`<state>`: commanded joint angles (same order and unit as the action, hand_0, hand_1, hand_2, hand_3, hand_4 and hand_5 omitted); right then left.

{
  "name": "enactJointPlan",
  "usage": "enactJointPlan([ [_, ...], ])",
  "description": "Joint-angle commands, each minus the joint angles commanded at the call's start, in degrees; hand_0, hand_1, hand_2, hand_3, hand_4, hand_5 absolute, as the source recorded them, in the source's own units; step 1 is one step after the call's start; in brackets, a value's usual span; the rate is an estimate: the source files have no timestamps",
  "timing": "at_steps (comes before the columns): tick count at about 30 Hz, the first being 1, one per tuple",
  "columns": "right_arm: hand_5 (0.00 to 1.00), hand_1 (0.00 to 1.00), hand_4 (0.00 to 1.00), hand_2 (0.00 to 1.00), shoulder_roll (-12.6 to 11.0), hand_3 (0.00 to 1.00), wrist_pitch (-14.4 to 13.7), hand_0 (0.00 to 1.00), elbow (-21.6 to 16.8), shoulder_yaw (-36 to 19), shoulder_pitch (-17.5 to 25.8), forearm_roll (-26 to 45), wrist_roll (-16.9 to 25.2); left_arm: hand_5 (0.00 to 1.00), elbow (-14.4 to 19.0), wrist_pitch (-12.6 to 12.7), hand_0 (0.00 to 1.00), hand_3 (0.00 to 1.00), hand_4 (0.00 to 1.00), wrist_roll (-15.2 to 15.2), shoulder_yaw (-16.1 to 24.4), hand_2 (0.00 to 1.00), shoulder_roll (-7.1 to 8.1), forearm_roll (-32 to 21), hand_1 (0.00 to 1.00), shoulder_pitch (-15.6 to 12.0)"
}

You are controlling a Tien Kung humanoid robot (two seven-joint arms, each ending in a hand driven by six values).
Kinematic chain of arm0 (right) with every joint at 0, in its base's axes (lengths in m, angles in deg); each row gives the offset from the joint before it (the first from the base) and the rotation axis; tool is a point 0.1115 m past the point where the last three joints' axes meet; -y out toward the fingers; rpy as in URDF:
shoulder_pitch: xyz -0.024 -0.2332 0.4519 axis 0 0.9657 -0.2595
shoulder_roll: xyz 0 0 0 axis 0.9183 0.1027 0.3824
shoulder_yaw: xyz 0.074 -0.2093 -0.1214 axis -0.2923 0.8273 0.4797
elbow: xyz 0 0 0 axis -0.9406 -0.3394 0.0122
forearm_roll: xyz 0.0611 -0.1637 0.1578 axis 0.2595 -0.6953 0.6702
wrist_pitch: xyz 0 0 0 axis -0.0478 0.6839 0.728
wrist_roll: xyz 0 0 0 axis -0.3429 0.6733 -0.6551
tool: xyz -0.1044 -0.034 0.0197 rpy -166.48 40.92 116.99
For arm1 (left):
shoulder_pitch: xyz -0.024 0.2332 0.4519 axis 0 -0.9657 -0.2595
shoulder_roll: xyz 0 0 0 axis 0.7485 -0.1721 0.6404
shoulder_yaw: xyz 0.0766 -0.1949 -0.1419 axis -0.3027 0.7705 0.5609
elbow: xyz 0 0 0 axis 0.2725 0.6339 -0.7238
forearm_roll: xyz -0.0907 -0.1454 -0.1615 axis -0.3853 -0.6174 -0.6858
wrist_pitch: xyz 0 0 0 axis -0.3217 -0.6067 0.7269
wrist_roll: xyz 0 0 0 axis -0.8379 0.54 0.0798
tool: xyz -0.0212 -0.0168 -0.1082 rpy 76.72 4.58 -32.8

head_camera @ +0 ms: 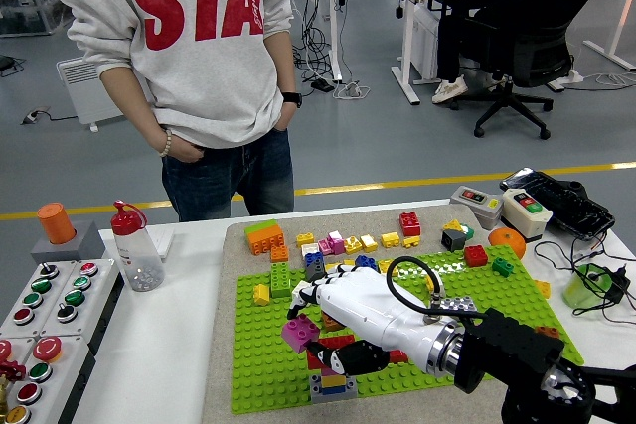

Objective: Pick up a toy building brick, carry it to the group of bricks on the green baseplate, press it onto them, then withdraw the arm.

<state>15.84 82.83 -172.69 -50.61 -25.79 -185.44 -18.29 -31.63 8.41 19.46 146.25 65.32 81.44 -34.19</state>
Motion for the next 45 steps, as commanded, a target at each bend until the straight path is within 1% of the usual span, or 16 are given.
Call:
enactJointPlan([
  [8,0.171,0.751,0.389,0.735,1.3,0.548,1.1,0.864,0.0,1.0,-1.2,-3.8,0.7,0.998,0.0,0.0,0.653,0.576,0.289,0.0,-0.1,0.674,0.01,0.1,0.688,-0.3],
  [17,0.172,0.751,0.389,0.735,2.2,0.549,2.0,0.864,0.1,1.1,-1.6,-3.7,1.5,0.998,0.0,0.0,0.652,0.577,0.290,0.1,-0.3,0.674,0.10,-0.1,0.687,-0.3],
  [32,0.176,0.751,0.393,0.734,3.2,0.550,2.8,0.865,5.0,0.5,-1.6,-1.5,2.0,0.998,0.0,0.0,0.653,0.576,0.290,0.2,-0.4,0.674,0.19,-0.4,0.687,0.2],
  [38,0.179,0.751,0.395,0.734,3.4,0.550,2.9,0.866,6.0,0.6,-1.5,-1.4,1.9,0.998,0.0,0.0,0.652,0.576,0.290,0.2,-0.4,0.674,0.19,-0.4,0.687,0.2],
  [45,0.177,0.751,0.395,0.734,3.2,0.550,2.9,0.867,6.0,0.8,-1.4,-1.3,1.9,0.998,0.0,0.0,0.653,0.576,0.291,0.2,-0.3,0.674,0.19,-0.4,0.688,0.3],
])
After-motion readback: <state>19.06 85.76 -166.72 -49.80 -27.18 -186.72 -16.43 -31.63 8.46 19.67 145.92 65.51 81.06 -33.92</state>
